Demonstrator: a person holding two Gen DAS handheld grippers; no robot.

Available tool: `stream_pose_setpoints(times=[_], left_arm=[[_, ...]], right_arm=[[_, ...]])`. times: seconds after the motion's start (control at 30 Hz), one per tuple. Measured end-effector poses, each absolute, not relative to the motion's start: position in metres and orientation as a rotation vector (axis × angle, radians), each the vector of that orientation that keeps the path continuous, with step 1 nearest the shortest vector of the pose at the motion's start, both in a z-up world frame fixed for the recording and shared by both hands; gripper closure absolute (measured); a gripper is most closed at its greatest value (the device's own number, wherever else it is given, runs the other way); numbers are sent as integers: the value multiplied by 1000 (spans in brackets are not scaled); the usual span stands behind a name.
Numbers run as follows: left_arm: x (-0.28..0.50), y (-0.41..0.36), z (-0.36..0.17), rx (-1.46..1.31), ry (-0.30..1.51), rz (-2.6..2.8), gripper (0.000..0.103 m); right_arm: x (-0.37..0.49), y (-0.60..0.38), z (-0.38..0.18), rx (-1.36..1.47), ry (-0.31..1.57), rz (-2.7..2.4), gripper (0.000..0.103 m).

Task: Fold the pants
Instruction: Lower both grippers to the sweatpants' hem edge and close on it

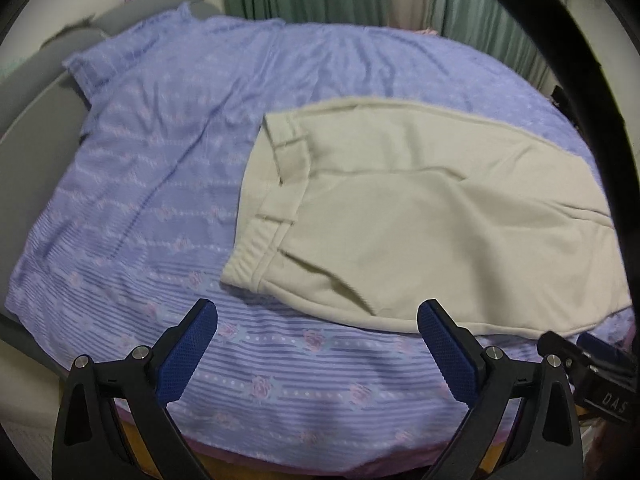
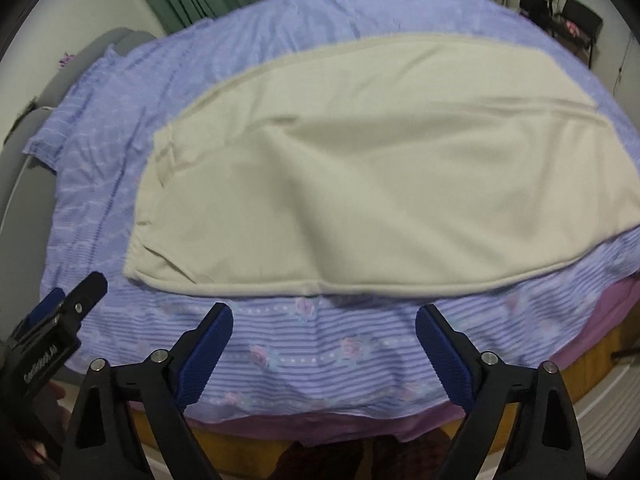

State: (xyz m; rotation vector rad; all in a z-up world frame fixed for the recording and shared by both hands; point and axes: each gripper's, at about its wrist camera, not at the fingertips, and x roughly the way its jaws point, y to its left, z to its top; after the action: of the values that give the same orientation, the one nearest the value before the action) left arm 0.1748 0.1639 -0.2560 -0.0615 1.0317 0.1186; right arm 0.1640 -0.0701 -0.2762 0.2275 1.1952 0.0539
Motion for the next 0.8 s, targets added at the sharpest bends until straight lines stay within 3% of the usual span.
stream_pose_setpoints(times=[0.3,0.4,0.67,0.73,0.8], left_arm=[[205,184,-324,-151,1132,114,4],[213,190,-338,-215,1167,103,9],[230,203,-364,-346,1205,91,16],[235,206,-367,-386,1204,91,20],[242,208,-368,-419,1205,83,36]], right_arm=[[189,-59,-340,266,1265,36,20],[194,-57,-354,293,1295,40,22],[212,-58,-369,318,1303,49,29],[217,-59,-369,324,1300,47,33],[222,-62,-367,325,1296,46,39]])
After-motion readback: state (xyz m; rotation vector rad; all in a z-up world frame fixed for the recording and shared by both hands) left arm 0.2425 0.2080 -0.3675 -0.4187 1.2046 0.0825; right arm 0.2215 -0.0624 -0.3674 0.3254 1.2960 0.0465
